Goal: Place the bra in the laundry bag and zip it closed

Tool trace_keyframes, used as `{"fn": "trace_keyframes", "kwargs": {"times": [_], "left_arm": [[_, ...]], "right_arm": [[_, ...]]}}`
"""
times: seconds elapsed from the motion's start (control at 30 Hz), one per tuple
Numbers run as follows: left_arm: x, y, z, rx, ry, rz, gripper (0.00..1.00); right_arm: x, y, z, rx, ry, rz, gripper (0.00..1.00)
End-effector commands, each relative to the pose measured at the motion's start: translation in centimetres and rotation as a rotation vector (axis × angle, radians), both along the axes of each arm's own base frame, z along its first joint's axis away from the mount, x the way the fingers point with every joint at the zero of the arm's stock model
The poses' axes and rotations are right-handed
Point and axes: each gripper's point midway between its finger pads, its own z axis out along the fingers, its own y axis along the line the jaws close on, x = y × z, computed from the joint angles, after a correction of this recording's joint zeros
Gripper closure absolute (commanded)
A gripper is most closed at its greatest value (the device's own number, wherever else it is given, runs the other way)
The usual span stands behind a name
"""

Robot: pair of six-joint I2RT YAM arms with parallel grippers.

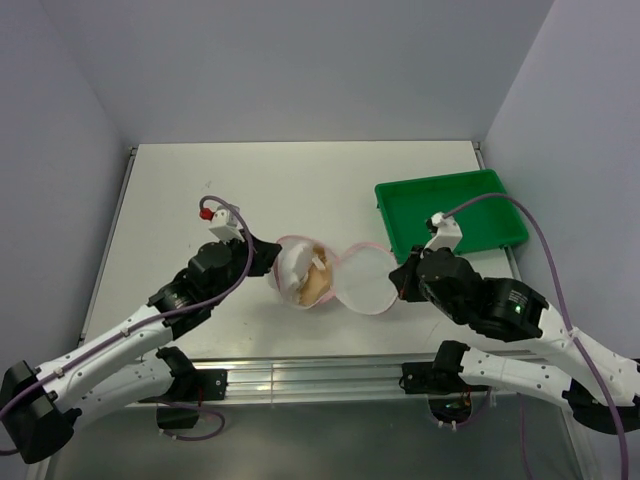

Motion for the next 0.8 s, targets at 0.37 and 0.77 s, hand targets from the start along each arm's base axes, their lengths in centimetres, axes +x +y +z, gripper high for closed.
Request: {"fn": "trace_keyframes", "kwargs": {"times": [0.37,0.77], "left_arm": [[-4.5,-4.8,-1.6,-0.093,0.071,-0.235,1.00],[-4.5,-5.2,-1.9,-0.116,0.034,-0.225,1.00]], "right_arm": [[-2.6,-4.6,-2.5,-0.307,0.160,0.012,1.00],[2.4,10.6,5.3,0.019,0.005,0.202,0.82]]}}
